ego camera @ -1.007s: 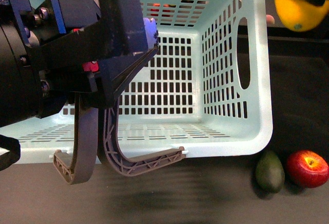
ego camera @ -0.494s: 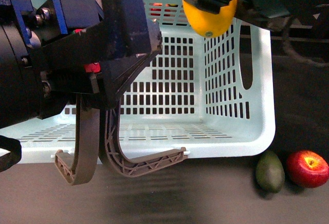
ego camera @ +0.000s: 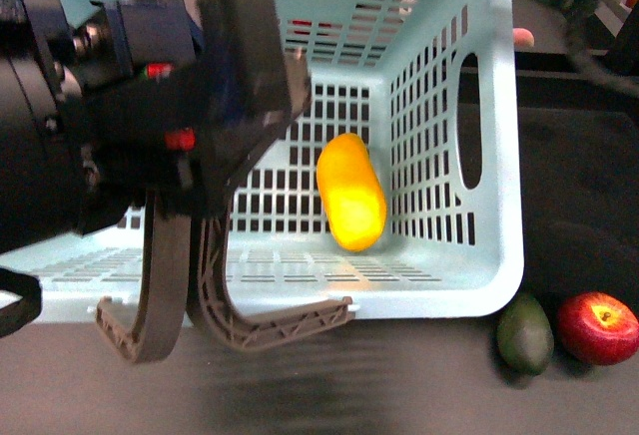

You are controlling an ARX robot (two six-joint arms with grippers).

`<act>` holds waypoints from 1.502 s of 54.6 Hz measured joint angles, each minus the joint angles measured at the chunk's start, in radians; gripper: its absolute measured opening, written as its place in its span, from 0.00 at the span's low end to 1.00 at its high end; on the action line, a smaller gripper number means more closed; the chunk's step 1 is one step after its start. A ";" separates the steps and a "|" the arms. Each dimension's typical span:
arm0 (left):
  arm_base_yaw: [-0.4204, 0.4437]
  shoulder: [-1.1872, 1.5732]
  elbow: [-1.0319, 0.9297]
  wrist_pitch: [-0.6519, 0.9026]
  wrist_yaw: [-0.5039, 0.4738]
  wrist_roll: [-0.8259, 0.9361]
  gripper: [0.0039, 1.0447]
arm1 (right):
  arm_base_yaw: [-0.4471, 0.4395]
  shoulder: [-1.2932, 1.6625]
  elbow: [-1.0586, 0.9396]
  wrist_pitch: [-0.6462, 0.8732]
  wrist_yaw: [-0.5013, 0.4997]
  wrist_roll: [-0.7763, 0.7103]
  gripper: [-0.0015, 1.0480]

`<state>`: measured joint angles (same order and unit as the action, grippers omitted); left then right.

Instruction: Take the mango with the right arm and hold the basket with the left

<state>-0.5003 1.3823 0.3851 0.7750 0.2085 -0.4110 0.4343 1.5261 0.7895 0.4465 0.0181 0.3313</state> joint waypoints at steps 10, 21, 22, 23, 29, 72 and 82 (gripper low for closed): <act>0.000 0.001 -0.002 0.000 -0.004 0.003 0.07 | -0.060 -0.348 -0.177 -0.094 0.317 0.014 0.92; 0.000 0.001 -0.002 0.000 -0.004 0.003 0.07 | -0.101 -0.724 -0.343 -0.317 0.520 0.057 0.92; 0.000 0.001 -0.002 0.000 -0.004 0.004 0.07 | -0.101 -0.764 -0.357 -0.349 0.534 0.061 0.92; 0.000 0.001 -0.002 0.000 -0.004 0.004 0.07 | -0.102 -0.825 -0.377 -0.393 0.547 0.068 0.92; 0.000 0.001 -0.002 0.000 -0.003 0.003 0.07 | -0.099 -1.022 -0.435 -0.551 0.624 0.093 0.92; 0.000 0.001 -0.002 0.000 -0.004 0.006 0.07 | -0.392 -1.249 -0.678 -0.286 -0.003 -0.319 0.17; 0.000 0.001 -0.002 0.000 -0.005 0.007 0.07 | -0.430 -1.293 -0.707 -0.296 -0.016 -0.327 0.02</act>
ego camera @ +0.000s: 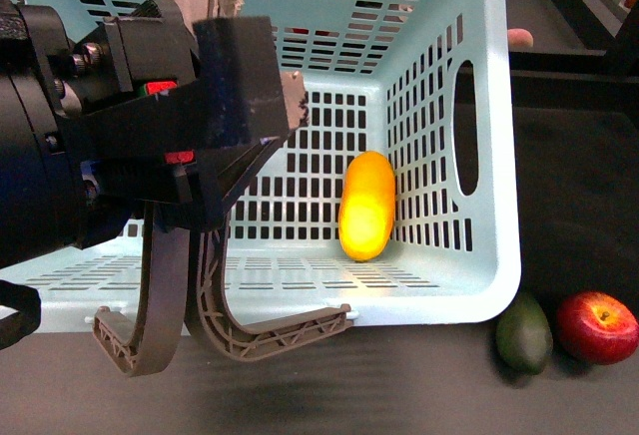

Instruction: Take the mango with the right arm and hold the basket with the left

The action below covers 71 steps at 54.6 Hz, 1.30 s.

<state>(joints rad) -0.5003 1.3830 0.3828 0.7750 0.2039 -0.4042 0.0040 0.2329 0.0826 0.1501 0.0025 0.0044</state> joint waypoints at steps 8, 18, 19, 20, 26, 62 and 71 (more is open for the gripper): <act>0.000 0.000 0.000 0.000 0.000 0.000 0.07 | -0.002 -0.030 -0.019 -0.012 0.000 0.000 0.02; 0.000 0.000 0.000 0.000 0.001 0.000 0.07 | -0.002 -0.178 -0.038 -0.152 -0.002 0.000 0.02; 0.000 0.000 0.000 0.000 0.000 0.000 0.07 | -0.002 -0.183 -0.038 -0.152 -0.001 0.000 0.02; 0.000 0.000 0.000 0.000 0.000 -0.001 0.07 | -0.002 -0.187 -0.038 -0.152 -0.001 0.000 0.02; 0.000 0.000 0.000 0.000 0.001 0.004 0.07 | -0.002 -0.225 -0.074 -0.152 -0.002 0.000 0.02; 0.000 0.000 0.000 0.000 0.000 0.001 0.07 | -0.002 -0.229 -0.077 -0.153 -0.001 -0.002 0.27; 0.000 0.000 0.000 0.000 0.001 0.000 0.07 | -0.002 -0.229 -0.077 -0.153 -0.001 -0.002 0.52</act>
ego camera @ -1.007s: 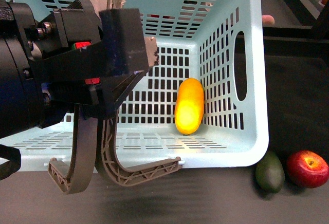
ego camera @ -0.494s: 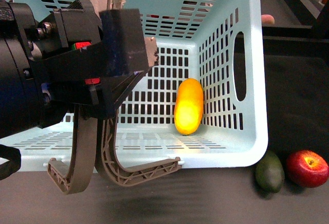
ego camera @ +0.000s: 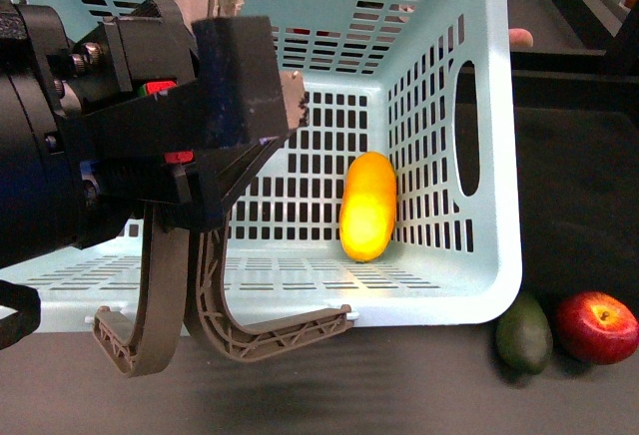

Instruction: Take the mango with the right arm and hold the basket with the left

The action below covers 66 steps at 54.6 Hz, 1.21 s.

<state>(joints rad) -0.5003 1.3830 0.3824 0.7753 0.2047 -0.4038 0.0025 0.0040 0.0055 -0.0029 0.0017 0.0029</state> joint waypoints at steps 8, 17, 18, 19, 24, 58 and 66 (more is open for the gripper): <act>0.004 0.008 0.000 0.016 0.024 0.014 0.07 | 0.000 0.000 0.000 0.000 0.000 0.000 0.74; 0.040 0.142 0.069 0.116 0.040 0.080 0.07 | 0.000 0.000 0.000 0.000 0.000 0.000 0.94; 0.050 0.161 0.090 0.115 0.030 0.072 0.07 | 0.000 0.000 0.000 0.000 0.000 0.000 0.93; 0.060 0.181 0.114 0.114 0.018 0.051 0.07 | 0.000 0.000 0.000 0.000 0.000 0.000 0.92; 0.110 0.270 0.214 0.104 -0.051 -0.068 0.07 | 0.000 0.000 0.000 0.000 0.000 0.000 0.92; 0.389 0.650 0.662 -0.171 -0.550 -0.830 0.07 | 0.000 0.000 0.000 0.000 0.000 0.000 0.92; 0.394 0.673 0.671 -0.198 -0.555 -0.925 0.07 | 0.000 0.000 0.000 0.000 0.000 0.000 0.92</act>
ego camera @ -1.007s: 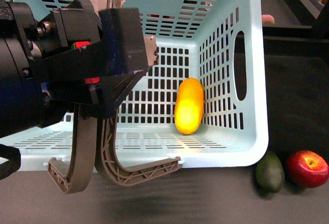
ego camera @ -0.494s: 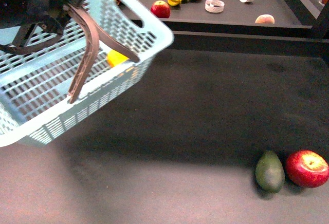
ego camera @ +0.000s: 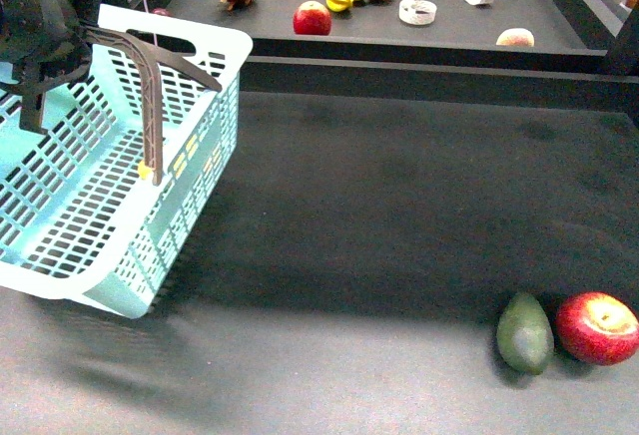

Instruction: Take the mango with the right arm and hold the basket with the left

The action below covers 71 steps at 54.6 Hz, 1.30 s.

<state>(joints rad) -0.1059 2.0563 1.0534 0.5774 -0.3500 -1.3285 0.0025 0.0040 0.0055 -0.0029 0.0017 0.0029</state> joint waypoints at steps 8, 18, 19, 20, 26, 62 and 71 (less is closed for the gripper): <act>0.002 0.026 0.000 -0.014 -0.023 -0.038 0.07 | 0.000 0.000 0.000 0.000 0.000 0.000 0.92; 0.008 0.034 0.000 -0.020 -0.044 -0.067 0.07 | 0.000 0.000 0.000 0.000 0.000 0.000 0.92; 0.008 0.035 0.000 -0.018 -0.044 -0.069 0.07 | 0.000 0.000 0.000 0.000 0.000 0.000 0.92; 0.009 0.037 0.000 -0.015 -0.044 -0.069 0.07 | 0.000 0.000 0.000 0.000 0.000 0.000 0.92; 0.010 0.044 0.000 -0.007 -0.041 -0.075 0.07 | 0.000 0.000 0.000 0.000 0.000 0.000 0.92; 0.097 -0.275 -0.304 0.103 0.118 0.131 0.95 | 0.000 0.000 0.000 0.000 0.000 0.000 0.92; 0.203 -0.491 -0.505 0.138 0.203 0.262 0.95 | 0.000 0.000 0.000 0.000 0.000 0.000 0.92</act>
<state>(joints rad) 0.0967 1.5650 0.5488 0.7158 -0.1467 -1.0668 0.0025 0.0040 0.0055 -0.0029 0.0017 0.0029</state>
